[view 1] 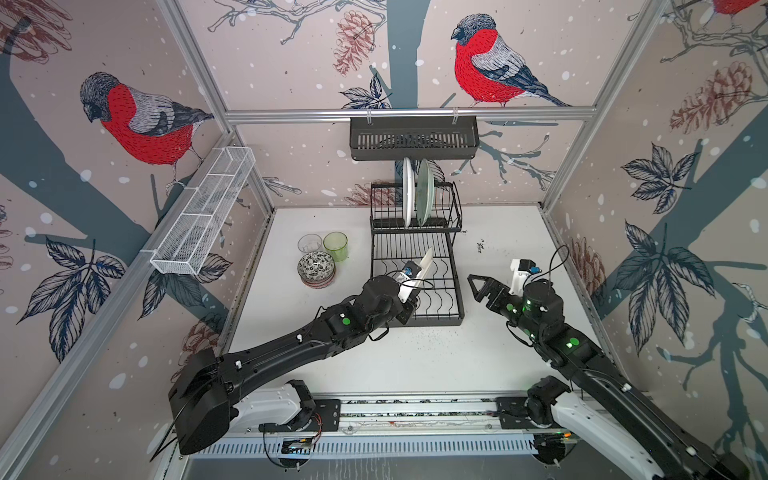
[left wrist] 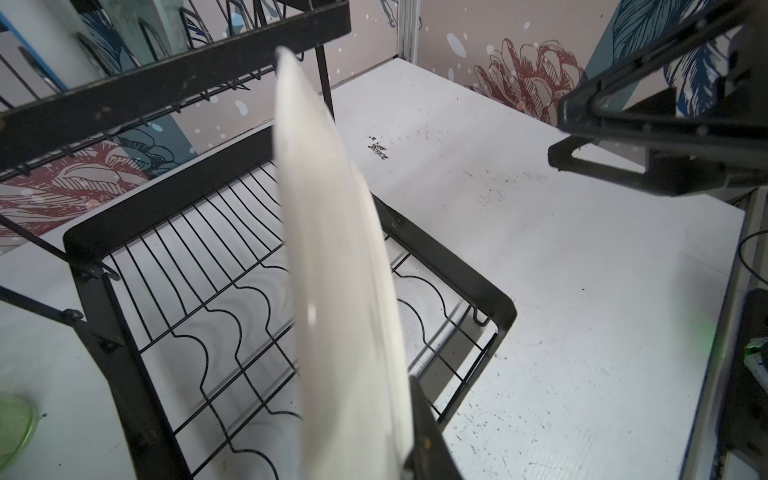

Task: Unload the mixed dishes from the dish rack
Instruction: 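Lower the white plate toward the right gripper while the right gripper opens toward it, then close the right gripper on the white plate rim held by the left gripper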

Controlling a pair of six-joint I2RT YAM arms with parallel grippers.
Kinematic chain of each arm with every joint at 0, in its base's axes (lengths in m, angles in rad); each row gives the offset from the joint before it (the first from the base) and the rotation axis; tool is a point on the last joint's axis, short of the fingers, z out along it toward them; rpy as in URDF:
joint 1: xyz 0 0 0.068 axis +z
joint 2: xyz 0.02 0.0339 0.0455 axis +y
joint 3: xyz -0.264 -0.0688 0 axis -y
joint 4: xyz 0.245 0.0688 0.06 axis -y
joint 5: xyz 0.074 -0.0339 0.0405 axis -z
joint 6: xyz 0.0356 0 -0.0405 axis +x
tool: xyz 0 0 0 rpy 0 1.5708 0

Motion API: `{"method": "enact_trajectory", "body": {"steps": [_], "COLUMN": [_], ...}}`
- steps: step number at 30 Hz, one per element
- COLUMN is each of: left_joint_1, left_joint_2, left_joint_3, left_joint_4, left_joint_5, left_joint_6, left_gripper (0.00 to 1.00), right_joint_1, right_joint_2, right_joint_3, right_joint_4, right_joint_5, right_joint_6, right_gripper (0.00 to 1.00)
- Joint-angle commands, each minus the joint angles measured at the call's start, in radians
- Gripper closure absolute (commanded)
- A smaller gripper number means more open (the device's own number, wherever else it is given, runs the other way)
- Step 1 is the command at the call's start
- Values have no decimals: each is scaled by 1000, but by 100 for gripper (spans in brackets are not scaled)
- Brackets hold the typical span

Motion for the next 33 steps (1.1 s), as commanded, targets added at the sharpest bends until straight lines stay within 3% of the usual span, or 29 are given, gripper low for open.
{"method": "enact_trajectory", "body": {"steps": [1, 11, 20, 33], "left_joint_1": [-14, -81, -170, -272], "left_joint_2": [25, 122, 251, 349], "left_joint_3": [27, 87, 177, 219], "left_joint_4": [142, 144, 113, 244], "left_joint_5": [15, -58, -203, -352], "left_joint_6": [64, 137, 226, 350], "left_gripper": [100, 100, 100, 100], "right_joint_1": [-14, -86, -127, -183], "right_joint_2": [7, 93, 82, 85], "right_joint_3": [29, 87, 122, 99], "right_joint_4": [-14, -20, -21, -23], "right_joint_5": [-37, -188, -224, -315], "right_joint_6": [38, 110, 115, 114], "right_gripper": [1, 0, 0, 1]}}
